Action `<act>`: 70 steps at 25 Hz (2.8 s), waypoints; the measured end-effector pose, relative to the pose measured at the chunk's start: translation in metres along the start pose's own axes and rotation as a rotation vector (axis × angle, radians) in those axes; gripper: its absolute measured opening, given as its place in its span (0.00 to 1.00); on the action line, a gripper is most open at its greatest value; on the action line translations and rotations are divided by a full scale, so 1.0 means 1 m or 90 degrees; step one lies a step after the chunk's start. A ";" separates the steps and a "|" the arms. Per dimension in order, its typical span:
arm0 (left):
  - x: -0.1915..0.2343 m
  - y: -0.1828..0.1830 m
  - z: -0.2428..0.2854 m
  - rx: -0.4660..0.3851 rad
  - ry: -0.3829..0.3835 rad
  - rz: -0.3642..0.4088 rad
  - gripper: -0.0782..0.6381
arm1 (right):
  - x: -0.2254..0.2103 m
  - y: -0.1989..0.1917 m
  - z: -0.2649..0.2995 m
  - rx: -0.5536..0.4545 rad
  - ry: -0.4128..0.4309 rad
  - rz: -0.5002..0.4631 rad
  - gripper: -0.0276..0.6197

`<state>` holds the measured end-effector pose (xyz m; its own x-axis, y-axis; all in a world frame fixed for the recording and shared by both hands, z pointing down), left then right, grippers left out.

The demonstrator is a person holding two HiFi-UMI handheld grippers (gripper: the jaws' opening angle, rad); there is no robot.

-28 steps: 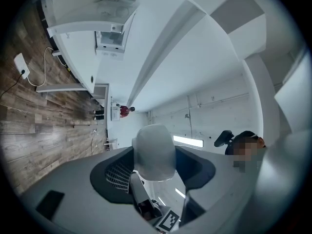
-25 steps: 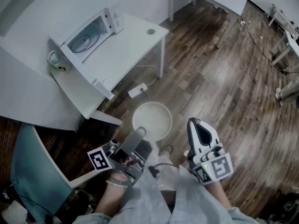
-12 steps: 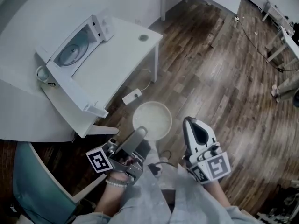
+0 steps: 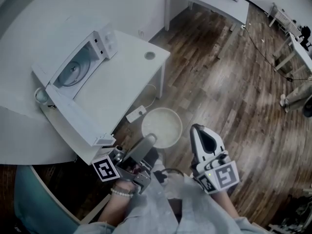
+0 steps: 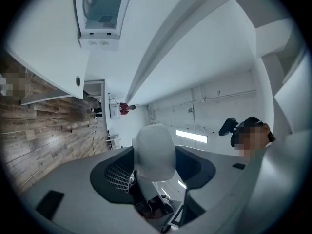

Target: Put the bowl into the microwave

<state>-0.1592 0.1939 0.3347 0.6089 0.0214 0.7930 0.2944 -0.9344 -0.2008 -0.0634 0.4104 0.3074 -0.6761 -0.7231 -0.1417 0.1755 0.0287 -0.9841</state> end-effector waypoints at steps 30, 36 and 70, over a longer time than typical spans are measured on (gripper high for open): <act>0.020 0.067 0.006 -0.026 -0.006 0.047 0.46 | 0.031 0.008 0.134 -0.009 0.092 -0.036 0.04; 0.033 0.087 0.020 -0.083 0.009 0.089 0.46 | 0.028 0.014 0.192 0.013 0.185 -0.035 0.04; 0.085 0.141 0.084 -0.456 0.126 0.361 0.46 | -0.004 0.033 0.417 0.060 0.577 -0.069 0.04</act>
<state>-0.0035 0.0937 0.3254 0.3664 -0.5045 0.7818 -0.5724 -0.7847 -0.2381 0.2432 0.1260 0.3202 -0.9878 0.1005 -0.1190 0.1098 -0.0930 -0.9896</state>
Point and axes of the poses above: the fingertips, and each gripper's own axes: z forward along the fingers, x to its left, y out of its top, the point moved 10 cm from there along -z, backward along the fingers, and after that the axes turned 15 degrees about -y, right-handed, at the moved point
